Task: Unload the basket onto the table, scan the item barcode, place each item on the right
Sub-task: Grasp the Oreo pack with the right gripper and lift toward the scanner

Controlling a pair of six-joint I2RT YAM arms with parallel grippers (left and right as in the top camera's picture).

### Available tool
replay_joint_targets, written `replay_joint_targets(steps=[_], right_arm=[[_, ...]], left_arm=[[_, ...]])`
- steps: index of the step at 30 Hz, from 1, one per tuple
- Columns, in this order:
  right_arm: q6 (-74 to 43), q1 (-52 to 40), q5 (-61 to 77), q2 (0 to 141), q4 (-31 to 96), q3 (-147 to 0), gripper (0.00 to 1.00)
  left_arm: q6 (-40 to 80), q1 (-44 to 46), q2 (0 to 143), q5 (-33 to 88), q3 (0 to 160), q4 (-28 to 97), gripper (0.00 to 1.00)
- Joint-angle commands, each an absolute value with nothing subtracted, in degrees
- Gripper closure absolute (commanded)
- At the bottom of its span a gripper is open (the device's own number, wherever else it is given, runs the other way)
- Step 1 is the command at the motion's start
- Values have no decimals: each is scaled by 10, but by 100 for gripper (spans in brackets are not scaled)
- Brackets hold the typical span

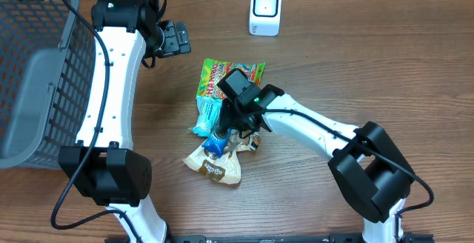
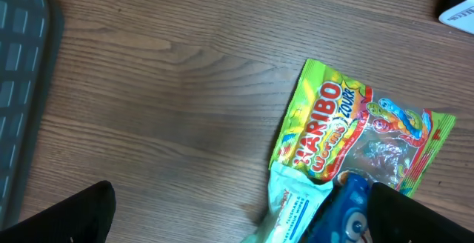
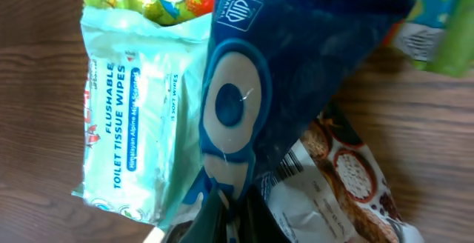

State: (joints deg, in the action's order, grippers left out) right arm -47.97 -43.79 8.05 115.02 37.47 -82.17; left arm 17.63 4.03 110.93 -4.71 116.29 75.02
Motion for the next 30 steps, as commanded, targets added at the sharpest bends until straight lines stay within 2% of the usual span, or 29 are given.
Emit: replay_joint_targets(steps=[1, 7, 17, 24, 30], right_arm=[[-478, -419, 107, 1109, 409, -875, 96], [-481, -392, 203, 1059, 462, -926, 96], [-479, -268, 509, 1024, 466, -935, 96], [-415, -215, 698, 1024, 445, -935, 96], [-403, -196, 819, 1024, 400, -935, 96]], left_arm=[[182, 41, 1115, -42, 1166, 750, 0], [182, 41, 1115, -44, 1166, 750, 0], [182, 41, 1115, -44, 1166, 750, 0], [182, 41, 1115, -43, 1166, 752, 0], [183, 41, 1115, -15, 1166, 752, 0]])
